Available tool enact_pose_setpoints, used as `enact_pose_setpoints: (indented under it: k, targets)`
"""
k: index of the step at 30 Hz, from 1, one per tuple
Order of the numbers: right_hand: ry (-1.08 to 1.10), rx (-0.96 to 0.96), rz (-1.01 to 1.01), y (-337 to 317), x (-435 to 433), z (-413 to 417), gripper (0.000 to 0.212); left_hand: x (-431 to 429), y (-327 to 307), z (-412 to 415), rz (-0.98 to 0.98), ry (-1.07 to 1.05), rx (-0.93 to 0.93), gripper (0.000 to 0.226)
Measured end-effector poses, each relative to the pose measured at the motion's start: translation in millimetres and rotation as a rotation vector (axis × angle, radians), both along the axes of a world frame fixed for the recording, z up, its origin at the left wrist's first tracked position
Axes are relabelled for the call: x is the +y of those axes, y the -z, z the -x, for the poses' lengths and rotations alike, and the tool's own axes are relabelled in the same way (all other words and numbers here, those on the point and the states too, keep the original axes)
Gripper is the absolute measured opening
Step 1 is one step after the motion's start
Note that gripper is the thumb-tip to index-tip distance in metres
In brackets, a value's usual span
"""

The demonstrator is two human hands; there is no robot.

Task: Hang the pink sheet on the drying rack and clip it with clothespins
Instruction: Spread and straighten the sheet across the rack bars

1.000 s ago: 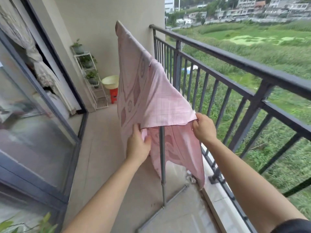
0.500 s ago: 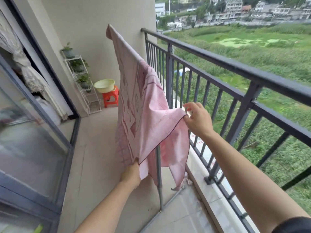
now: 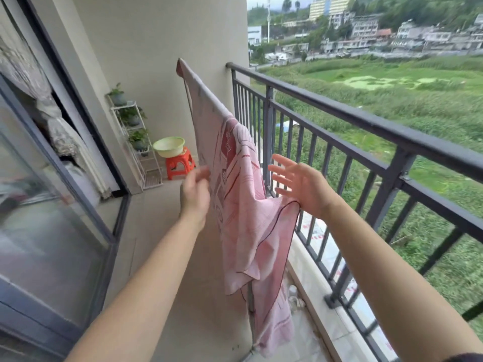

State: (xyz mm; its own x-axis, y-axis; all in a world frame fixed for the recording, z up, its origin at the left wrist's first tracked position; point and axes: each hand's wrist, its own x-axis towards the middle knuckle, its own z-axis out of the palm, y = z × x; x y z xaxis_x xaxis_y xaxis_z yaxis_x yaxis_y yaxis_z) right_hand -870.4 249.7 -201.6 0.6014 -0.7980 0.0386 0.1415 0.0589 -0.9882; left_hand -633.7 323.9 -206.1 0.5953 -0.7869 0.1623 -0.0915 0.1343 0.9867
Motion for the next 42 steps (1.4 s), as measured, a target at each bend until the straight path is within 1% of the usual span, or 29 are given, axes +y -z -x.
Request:
enact_pose_setpoints:
  k: [2, 4, 5, 6, 7, 9, 11, 13, 15, 19, 21, 22, 23, 24, 25, 26, 27, 28, 29, 30, 31, 33, 34, 35, 36, 37, 39, 41, 42]
  targets:
    - [0.085, 0.163, 0.117, -7.3, -4.4, -12.3, 0.041, -15.3, -39.4, 8.7, 0.122, 0.096, 0.091, 0.021]
    - [0.036, 0.280, 0.222, -9.6, -4.6, -24.9, 0.030, -29.1, -64.1, 22.3, 0.165, 0.194, 0.100, 0.023]
    - [0.031, 0.284, 0.246, -8.7, -4.0, -31.0, 0.025, -34.8, -70.0, 28.5, 0.178, 0.195, 0.104, 0.020]
    - [0.078, 0.264, 0.267, -8.6, -3.0, -36.1, 0.021, -38.5, -73.5, 32.6, 0.197, 0.168, 0.104, 0.016]
    - [0.170, 0.250, 0.299, -10.5, -2.7, -39.1, 0.018, -39.9, -75.7, 34.3, 0.216, 0.124, 0.089, 0.013]
    - [0.377, 0.263, 0.386, -16.1, -6.7, -39.1, 0.018, -41.1, -77.5, 28.2, 0.228, 0.029, -0.035, 0.004]
    - [0.530, 0.200, 0.443, -25.4, -14.1, -35.6, 0.014, -40.9, -82.3, 17.5, 0.219, -0.027, -0.264, 0.012]
    - [0.627, 0.138, 0.511, -40.3, -21.8, -33.3, 0.010, -41.3, -92.6, 7.8, 0.226, -0.041, -0.479, 0.010]
    - [0.644, 0.154, 0.644, -61.5, -24.7, -38.4, 0.011, -46.2, -107.4, -6.2, 0.280, -0.085, -0.613, 0.015]
    - [0.630, 0.246, 0.930, -108.8, -29.4, -69.6, 0.019, -69.8, -148.8, -44.8, 0.365, -0.256, -0.662, 0.024]
    - [0.603, 0.247, 0.974, -129.7, -33.3, -88.5, 0.020, -84.5, -161.2, -68.1, 0.419, -0.383, -0.619, 0.025]
    - [0.585, 0.258, 0.964, -136.9, -36.2, -95.3, 0.021, -93.2, -161.2, -85.0, 0.404, -0.446, -0.590, 0.025]
    - [0.574, 0.280, 0.935, -140.9, -40.1, -98.6, 0.023, -100.8, -156.2, -104.9, 0.323, -0.496, -0.583, 0.026]
    - [0.569, 0.318, 0.888, -141.5, -44.9, -97.9, 0.025, -108.2, -145.4, -127.3, 0.150, -0.502, -0.619, 0.027]
    - [0.556, 0.371, 0.827, -138.6, -49.1, -94.3, 0.027, -114.1, -129.0, -147.1, -0.123, -0.456, -0.698, 0.027]
    - [0.522, 0.428, 0.757, -131.5, -51.8, -88.7, 0.029, -115.0, -109.3, -158.6, -0.435, -0.354, -0.806, 0.029]
    - [0.466, 0.476, 0.689, -121.1, -52.8, -82.0, 0.030, -111.7, -89.2, -162.9, -0.691, -0.223, -0.926, 0.031]
    - [0.405, 0.507, 0.628, -109.5, -52.9, -76.0, 0.030, -107.7, -72.9, -162.4, -0.822, -0.115, -1.021, 0.031]
    - [0.352, 0.527, 0.568, -97.9, -52.4, -71.1, 0.030, -105.5, -61.8, -158.3, -0.790, -0.055, -1.073, 0.028]
    - [0.309, 0.535, 0.498, -86.7, -51.0, -67.9, 0.030, -105.0, -55.6, -151.1, -0.667, -0.029, -1.064, 0.023]
    - [0.275, 0.532, 0.417, -77.5, -49.8, -65.8, 0.030, -106.8, -52.7, -140.2, -0.498, -0.016, -1.022, 0.022]
    - [0.197, 0.506, 0.274, -64.1, -48.4, -65.1, 0.026, -113.1, -56.8, -107.4, -0.162, -0.001, -0.828, 0.030]
    - [0.148, 0.483, 0.238, -59.6, -48.3, -66.1, 0.023, -115.1, -64.0, -88.2, -0.057, 0.022, -0.688, 0.035]
    - [0.111, 0.452, 0.231, -55.9, -48.6, -67.7, 0.017, -117.0, -71.0, -70.5, -0.001, 0.073, -0.549, 0.039]
    - [0.101, 0.435, 0.250, -54.3, -49.3, -69.7, 0.011, -118.9, -76.5, -55.7, 0.041, 0.120, -0.452, 0.040]
    - [0.117, 0.441, 0.289, -55.3, -50.7, -71.4, 0.006, -119.9, -81.8, -44.4, 0.083, 0.140, -0.428, 0.036]
    - [0.218, 0.509, 0.396, -62.7, -55.7, -73.1, 0.011, -121.7, -92.4, -37.3, 0.172, 0.087, -0.518, 0.024]
    - [0.387, 0.540, 0.519, -76.3, -62.0, -72.8, 0.022, -125.0, -100.9, -46.6, 0.228, 0.016, -0.645, 0.022]
    - [0.471, 0.501, 0.570, -84.7, -65.0, -73.1, 0.028, -127.9, -104.6, -54.9, 0.254, -0.020, -0.673, 0.023]
